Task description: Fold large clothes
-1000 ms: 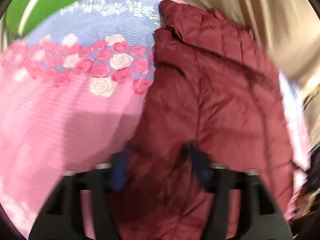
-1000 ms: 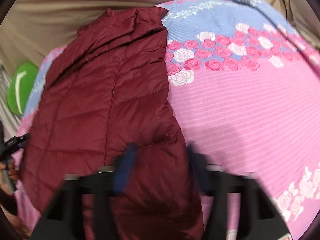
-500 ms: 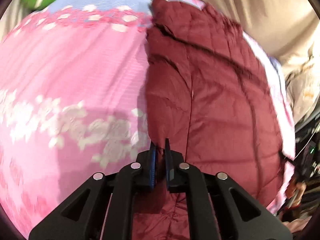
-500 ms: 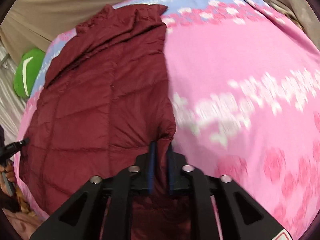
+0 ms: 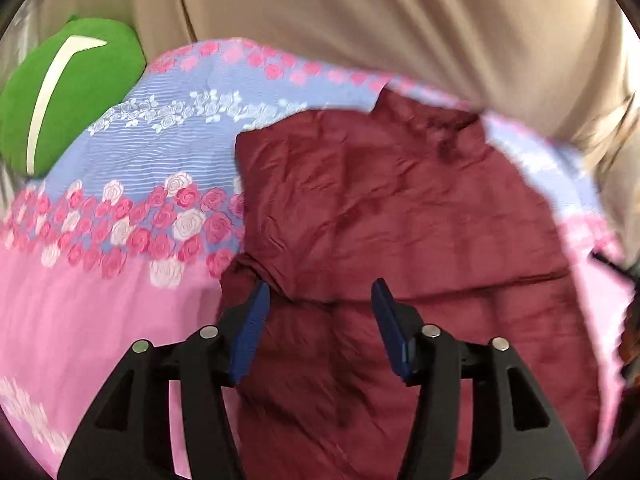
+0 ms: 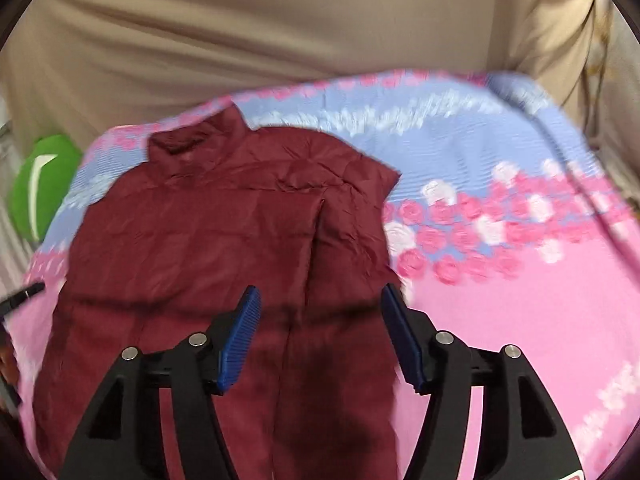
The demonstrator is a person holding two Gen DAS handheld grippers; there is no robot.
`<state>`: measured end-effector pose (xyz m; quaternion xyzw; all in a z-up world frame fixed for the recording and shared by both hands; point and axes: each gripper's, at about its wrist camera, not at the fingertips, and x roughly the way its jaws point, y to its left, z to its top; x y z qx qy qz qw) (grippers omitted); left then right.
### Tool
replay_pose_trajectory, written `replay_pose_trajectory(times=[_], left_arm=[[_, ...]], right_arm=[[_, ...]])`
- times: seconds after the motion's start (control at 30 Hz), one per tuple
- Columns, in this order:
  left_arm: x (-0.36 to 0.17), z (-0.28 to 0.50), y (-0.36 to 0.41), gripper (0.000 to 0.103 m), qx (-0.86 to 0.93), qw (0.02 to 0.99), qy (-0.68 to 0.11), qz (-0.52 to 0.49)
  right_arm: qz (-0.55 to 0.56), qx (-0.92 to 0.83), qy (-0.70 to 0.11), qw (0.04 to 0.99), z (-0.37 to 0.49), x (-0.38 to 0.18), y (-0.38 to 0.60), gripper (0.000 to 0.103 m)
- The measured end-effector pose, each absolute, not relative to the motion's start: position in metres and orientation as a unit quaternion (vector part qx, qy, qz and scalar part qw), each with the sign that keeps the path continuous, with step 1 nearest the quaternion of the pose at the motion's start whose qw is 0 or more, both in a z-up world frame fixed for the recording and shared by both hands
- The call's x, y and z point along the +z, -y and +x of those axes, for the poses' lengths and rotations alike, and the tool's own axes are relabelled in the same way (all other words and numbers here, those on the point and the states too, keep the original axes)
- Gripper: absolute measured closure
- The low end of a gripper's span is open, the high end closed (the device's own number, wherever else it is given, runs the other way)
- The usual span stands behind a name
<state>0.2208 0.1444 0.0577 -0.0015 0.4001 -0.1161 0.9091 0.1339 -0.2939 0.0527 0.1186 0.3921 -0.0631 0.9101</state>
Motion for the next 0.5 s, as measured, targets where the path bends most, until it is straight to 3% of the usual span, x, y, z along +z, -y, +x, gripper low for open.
replay_pose_trajectory(times=[0.17, 0.2, 0.23, 0.27, 0.3, 0.4, 0.5], left_arm=[[0.016, 0.252, -0.151, 0.051, -0.110, 0.895, -0.431, 0.024], [0.012, 0.255, -0.155, 0.052, -0.110, 0.899, -0.423, 0.022], [0.010, 0.257, -0.157, 0.056, -0.106, 0.902, -0.418, 0.026], [0.009, 0.258, -0.159, 0.069, -0.102, 0.904, -0.414, 0.028], [0.008, 0.260, -0.163, 0.079, -0.094, 0.906, -0.411, 0.023], [0.004, 0.264, -0.178, 0.083, -0.104, 0.906, -0.410, -0.024], [0.001, 0.261, -0.178, 0.083, -0.106, 0.910, -0.399, -0.024]], right_arm=[[0.167, -0.066, -0.428, 0.886, 0.184, 0.017, 0.307, 0.045], [0.180, -0.060, -0.434, 0.881, 0.192, 0.011, 0.308, 0.053], [0.183, -0.056, -0.433, 0.881, 0.196, 0.010, 0.305, 0.081], [0.177, -0.049, -0.429, 0.885, 0.197, 0.012, 0.300, 0.099], [0.167, -0.039, -0.407, 0.897, 0.192, 0.024, 0.292, 0.099], [0.158, -0.045, -0.342, 0.925, 0.173, 0.045, 0.288, 0.101], [0.109, -0.099, -0.430, 0.891, 0.197, 0.002, 0.298, 0.101]])
